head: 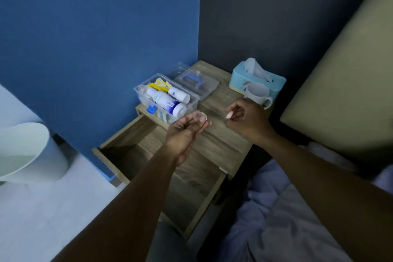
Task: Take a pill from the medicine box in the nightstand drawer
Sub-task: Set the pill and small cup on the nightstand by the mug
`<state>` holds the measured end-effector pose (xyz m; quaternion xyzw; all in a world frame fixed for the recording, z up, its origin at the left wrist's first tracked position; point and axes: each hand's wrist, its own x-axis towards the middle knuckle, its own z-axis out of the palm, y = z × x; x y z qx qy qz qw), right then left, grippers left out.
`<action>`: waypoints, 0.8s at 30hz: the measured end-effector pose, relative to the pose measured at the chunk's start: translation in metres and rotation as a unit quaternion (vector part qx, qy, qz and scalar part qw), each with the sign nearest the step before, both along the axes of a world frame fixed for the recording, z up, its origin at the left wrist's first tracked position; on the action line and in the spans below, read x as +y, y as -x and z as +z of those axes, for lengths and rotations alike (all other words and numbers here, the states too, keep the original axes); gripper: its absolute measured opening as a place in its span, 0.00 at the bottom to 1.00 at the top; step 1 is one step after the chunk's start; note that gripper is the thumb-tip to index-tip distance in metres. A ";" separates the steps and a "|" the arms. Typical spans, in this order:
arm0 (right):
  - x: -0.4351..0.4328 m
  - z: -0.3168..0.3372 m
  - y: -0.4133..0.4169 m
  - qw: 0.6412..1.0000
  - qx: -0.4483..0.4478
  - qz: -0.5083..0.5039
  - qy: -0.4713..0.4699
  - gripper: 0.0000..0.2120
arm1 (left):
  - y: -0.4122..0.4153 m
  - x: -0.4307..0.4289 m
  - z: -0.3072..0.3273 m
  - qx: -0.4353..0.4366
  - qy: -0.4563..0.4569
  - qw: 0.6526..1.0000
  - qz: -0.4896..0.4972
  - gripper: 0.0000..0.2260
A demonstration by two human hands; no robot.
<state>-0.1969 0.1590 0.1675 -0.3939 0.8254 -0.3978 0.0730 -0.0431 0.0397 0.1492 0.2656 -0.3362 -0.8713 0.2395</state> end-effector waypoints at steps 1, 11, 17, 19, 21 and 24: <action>0.002 -0.013 0.002 1.000 -0.008 -0.013 -0.004 0.08 | 0.005 -0.003 -0.007 -0.010 0.020 1.000 -0.003 0.17; 0.016 -0.102 0.009 0.993 -0.065 -0.100 -0.025 0.05 | 0.051 -0.030 -0.081 -0.235 0.446 0.853 -0.134 0.15; 0.021 -0.126 0.006 0.993 -0.035 -0.110 -0.035 0.20 | 0.069 -0.028 -0.115 -0.280 0.603 0.725 -0.181 0.18; 0.023 -0.132 0.004 0.992 -0.048 -0.116 -0.014 0.22 | 0.072 -0.024 -0.121 -0.282 0.631 0.704 -0.165 0.19; 0.026 -0.136 0.005 0.988 -0.089 -0.128 0.010 0.25 | 0.075 -0.022 -0.127 -0.289 0.655 0.680 -0.156 0.21; 0.028 -0.141 0.012 0.978 -0.164 -0.129 0.024 0.34 | 0.077 -0.021 -0.134 -0.317 0.691 0.629 -0.162 0.23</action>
